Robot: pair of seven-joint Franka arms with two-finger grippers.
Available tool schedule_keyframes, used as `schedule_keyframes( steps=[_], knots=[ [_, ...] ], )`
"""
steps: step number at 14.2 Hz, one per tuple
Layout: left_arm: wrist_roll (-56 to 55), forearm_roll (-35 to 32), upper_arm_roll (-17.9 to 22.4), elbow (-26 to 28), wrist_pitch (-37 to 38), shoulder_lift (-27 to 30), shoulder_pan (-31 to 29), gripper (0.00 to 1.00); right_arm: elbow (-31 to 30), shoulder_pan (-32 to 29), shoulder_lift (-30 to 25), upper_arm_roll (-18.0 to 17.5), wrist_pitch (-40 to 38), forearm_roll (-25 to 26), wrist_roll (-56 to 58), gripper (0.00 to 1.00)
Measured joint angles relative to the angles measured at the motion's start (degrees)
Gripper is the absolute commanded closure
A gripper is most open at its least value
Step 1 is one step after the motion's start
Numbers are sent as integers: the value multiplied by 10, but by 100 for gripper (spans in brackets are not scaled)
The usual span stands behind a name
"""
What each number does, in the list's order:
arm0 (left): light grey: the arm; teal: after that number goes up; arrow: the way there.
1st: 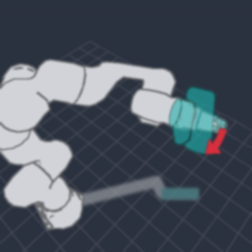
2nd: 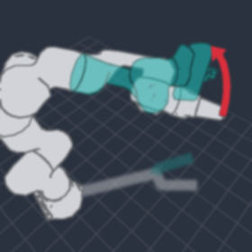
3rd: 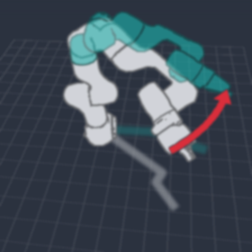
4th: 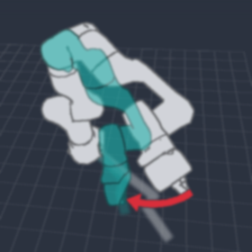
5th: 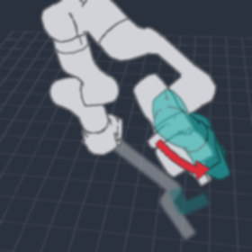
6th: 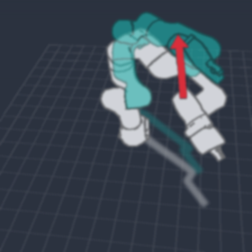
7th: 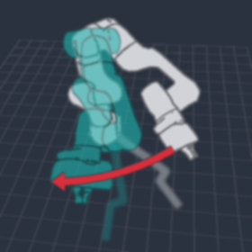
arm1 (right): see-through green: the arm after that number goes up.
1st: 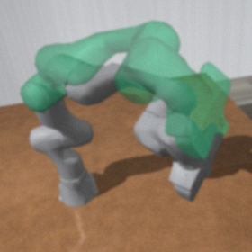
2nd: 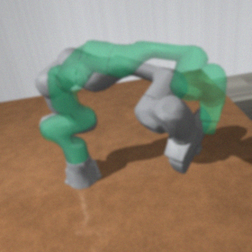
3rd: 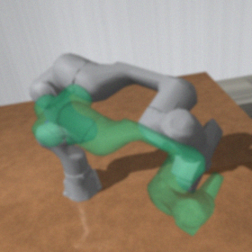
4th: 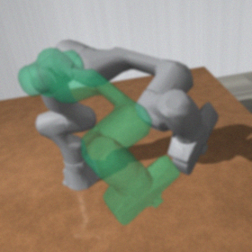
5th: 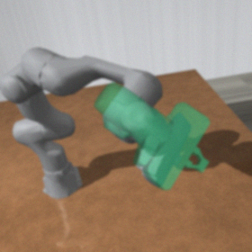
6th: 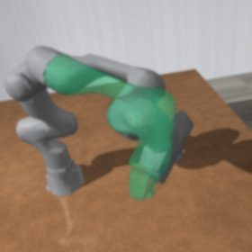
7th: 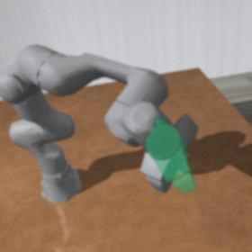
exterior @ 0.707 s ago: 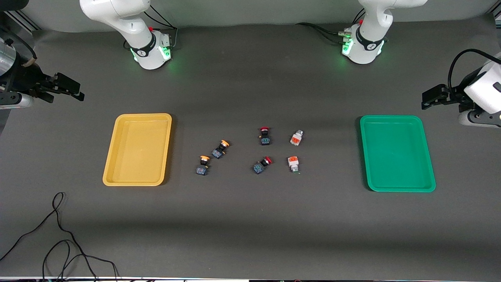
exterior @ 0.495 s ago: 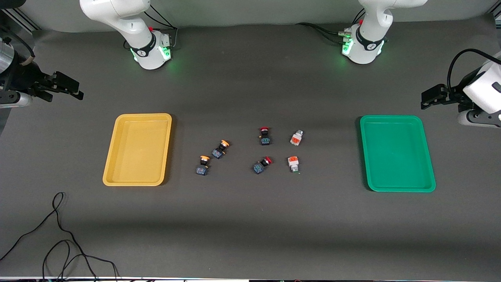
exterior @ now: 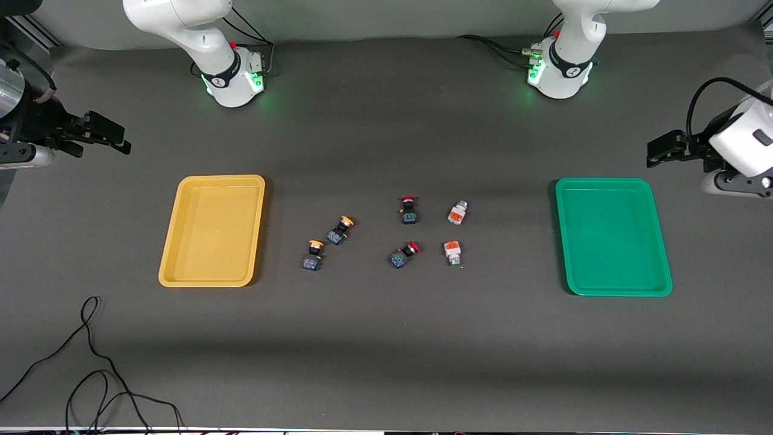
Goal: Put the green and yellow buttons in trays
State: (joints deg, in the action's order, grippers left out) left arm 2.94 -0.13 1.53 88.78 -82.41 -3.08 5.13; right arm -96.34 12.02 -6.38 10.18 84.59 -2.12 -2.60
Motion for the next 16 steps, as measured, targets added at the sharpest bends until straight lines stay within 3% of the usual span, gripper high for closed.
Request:
schedule_keyframes(
  steps=[4,9,13,16],
  knots=[
    [-3,14,-22,61,-39,5,5,0,7,5,13,-1,-3,-7,-18,0],
    [-117,24,-122,126,-125,4,28,0,45,82,67,-6,-7,-37,-116,0],
    [-228,24,-143,135,-164,-13,106,0,83,165,162,-8,-3,-66,-221,0],
    [-307,24,-144,135,-190,-20,162,0,98,172,250,-8,55,-109,-265,0]
  ],
)
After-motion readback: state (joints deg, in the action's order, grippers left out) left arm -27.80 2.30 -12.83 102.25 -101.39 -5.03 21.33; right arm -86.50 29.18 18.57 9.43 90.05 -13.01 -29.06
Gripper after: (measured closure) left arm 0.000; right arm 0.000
